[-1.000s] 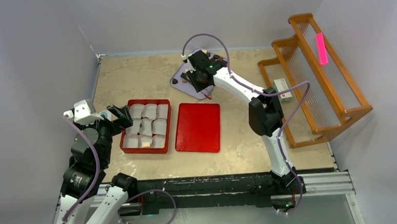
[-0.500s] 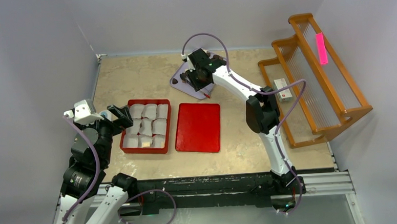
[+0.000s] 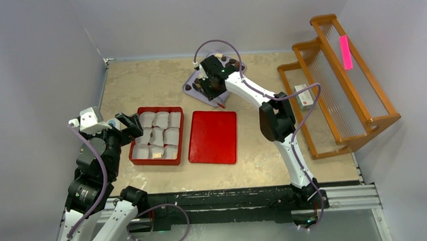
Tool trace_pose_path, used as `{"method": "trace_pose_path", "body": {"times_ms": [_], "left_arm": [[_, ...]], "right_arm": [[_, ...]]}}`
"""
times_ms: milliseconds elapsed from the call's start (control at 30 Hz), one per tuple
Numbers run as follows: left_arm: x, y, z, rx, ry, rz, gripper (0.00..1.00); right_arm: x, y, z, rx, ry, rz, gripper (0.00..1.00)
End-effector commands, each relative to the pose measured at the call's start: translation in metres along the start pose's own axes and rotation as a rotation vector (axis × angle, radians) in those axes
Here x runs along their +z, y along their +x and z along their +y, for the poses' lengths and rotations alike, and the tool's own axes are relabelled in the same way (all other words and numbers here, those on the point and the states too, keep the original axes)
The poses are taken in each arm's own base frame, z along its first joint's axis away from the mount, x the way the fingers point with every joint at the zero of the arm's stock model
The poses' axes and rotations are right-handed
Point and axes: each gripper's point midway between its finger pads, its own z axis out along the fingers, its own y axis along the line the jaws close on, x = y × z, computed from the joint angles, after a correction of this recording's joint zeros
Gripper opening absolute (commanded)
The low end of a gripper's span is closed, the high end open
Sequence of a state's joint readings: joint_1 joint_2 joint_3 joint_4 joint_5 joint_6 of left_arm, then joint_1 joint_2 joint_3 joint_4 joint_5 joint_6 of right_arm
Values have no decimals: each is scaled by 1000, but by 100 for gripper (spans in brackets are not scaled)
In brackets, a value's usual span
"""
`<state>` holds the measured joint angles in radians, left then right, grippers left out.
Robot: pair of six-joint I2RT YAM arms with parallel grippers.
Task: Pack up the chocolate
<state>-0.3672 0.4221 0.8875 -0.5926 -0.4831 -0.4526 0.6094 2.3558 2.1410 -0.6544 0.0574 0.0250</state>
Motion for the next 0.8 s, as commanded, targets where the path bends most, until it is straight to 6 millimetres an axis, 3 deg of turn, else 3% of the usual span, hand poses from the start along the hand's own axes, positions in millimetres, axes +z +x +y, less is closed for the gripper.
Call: {"method": "trace_pose_path", "body": {"times_ms": [0,467,767], "left_arm": [[3,-4,-3,-8,9,-18,100],[1,-6,-2,-11,6,-25,100],[2,-5,-2,-9,1,-23,100]], "right_arm": [[-9,-15,0,-18,-2,-31,40],[-27,-22,-4,-15,17,-82,27],[-66,-32,8,21,-44,-159,22]]}}
